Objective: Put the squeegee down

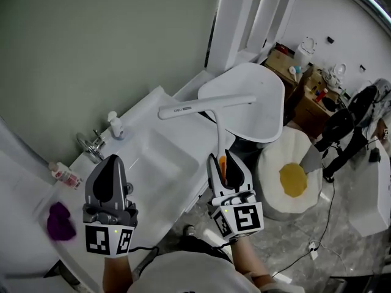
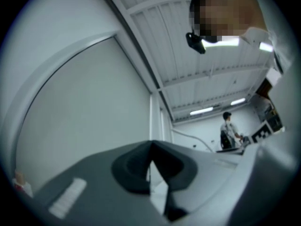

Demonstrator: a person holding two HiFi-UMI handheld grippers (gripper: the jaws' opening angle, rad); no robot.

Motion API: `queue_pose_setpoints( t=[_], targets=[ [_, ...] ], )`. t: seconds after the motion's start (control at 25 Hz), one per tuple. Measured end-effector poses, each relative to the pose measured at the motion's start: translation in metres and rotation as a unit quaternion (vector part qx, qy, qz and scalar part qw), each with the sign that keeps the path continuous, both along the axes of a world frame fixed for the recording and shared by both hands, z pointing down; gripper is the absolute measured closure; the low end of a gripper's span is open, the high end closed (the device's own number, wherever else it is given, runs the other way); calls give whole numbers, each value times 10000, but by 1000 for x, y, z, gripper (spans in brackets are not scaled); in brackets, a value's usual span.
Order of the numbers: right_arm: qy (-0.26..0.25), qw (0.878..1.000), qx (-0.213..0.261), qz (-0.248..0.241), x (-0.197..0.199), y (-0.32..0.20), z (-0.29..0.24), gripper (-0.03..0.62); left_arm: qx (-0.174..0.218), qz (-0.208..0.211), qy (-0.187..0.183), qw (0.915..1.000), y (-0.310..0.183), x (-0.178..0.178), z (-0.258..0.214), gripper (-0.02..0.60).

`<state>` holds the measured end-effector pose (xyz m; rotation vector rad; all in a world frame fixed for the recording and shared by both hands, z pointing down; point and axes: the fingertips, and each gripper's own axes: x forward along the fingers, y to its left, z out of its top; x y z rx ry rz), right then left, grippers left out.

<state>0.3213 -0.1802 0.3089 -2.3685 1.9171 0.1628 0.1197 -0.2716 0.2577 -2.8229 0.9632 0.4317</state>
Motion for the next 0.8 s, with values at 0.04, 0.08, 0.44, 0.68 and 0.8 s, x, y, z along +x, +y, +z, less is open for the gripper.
queue_pose_setpoints(
  t=[0.04, 0.08, 0.44, 0.68, 0.8],
  targets=[
    [3, 9999, -73, -78, 5, -7, 4, 462, -28, -63, 0, 10000, -4, 3, 1, 574],
    [1, 9998, -151, -153, 10, -14, 8, 462, -61, -123, 1, 9999, -8, 7, 3, 574],
    [-100, 9912, -982, -878, 43, -74, 72, 462, -264, -703, -125, 9971, -29, 23, 24, 574],
    [-233, 9770, -1604, -1385, 59, -113, 116, 462, -355, -1155, -154, 9926, -37, 19, 29, 574],
    [-153, 9694, -1888, -1563, 64, -134, 136, 462, -368, -1303, -179, 9906, -40, 18, 32, 574]
  ],
)
